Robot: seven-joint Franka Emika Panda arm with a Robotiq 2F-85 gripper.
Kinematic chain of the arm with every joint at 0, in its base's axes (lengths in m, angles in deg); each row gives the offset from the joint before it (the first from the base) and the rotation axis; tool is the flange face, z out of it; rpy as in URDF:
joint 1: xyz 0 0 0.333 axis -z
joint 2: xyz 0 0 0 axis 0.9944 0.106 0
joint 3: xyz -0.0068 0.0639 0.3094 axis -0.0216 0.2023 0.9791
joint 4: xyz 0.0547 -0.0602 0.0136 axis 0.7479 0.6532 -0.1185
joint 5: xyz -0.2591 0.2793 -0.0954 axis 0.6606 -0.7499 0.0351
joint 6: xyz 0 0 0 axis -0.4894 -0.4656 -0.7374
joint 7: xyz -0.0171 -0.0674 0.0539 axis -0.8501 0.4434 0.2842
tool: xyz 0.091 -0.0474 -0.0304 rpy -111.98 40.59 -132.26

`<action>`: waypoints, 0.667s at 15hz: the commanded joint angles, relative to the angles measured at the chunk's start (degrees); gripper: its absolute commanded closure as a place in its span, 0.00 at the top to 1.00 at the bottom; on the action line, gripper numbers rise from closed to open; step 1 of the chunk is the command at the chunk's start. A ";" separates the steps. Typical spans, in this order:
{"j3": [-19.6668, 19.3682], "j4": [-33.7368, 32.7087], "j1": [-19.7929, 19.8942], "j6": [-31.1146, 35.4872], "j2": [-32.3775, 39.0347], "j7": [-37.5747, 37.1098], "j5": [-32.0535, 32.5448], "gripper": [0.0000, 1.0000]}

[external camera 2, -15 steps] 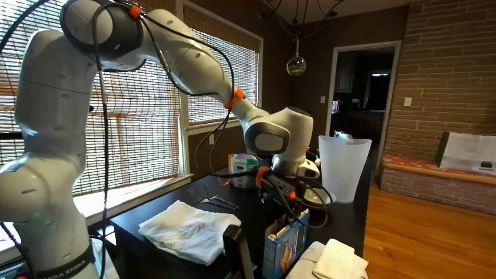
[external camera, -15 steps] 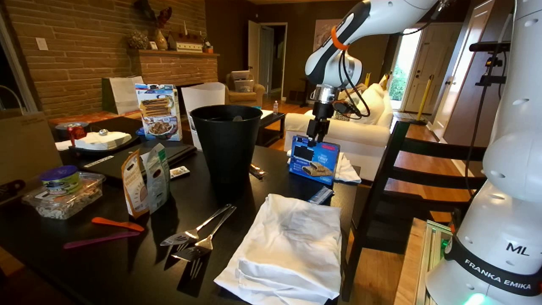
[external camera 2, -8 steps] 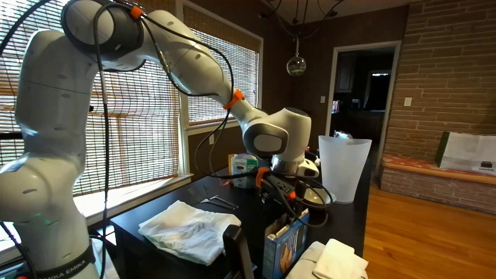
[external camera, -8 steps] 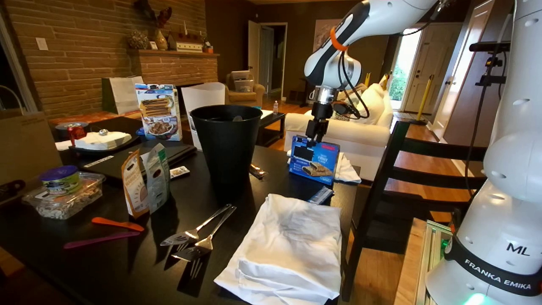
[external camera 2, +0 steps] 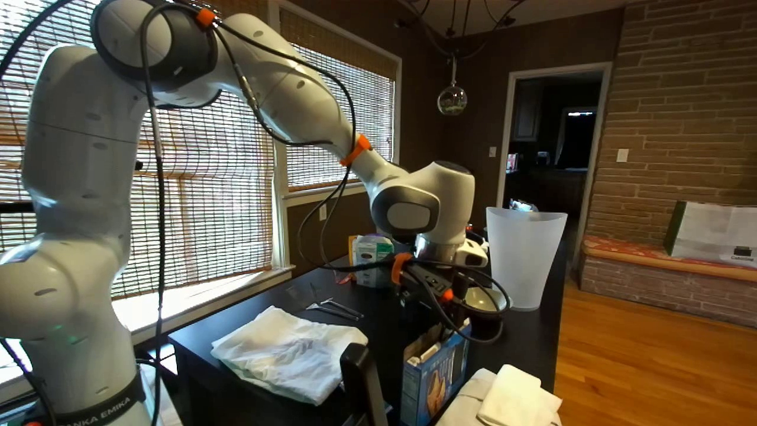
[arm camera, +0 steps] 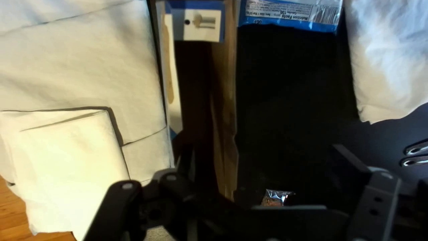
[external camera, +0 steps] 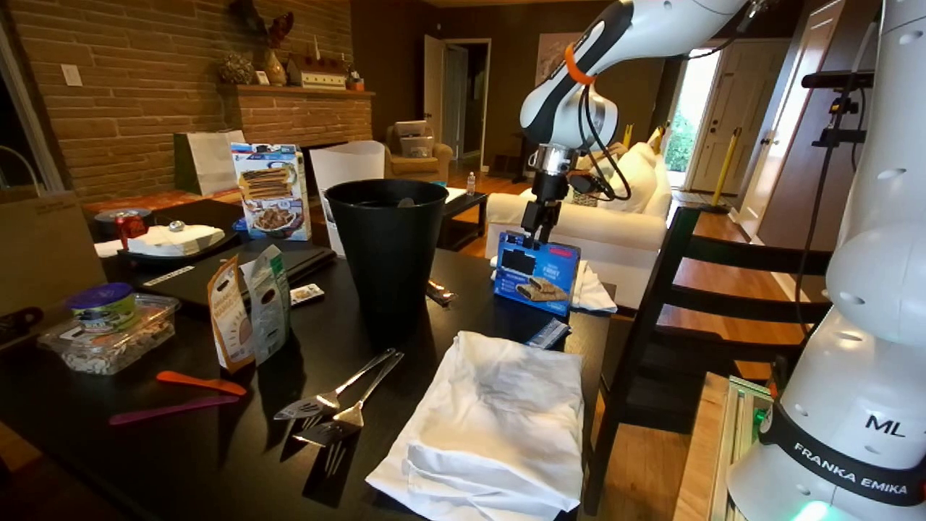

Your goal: Put the chocolate bar inside the box

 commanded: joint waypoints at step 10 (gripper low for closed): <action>-1.23 -11.03 0.35 -4.59 -2.35 -0.16 -1.17 1.00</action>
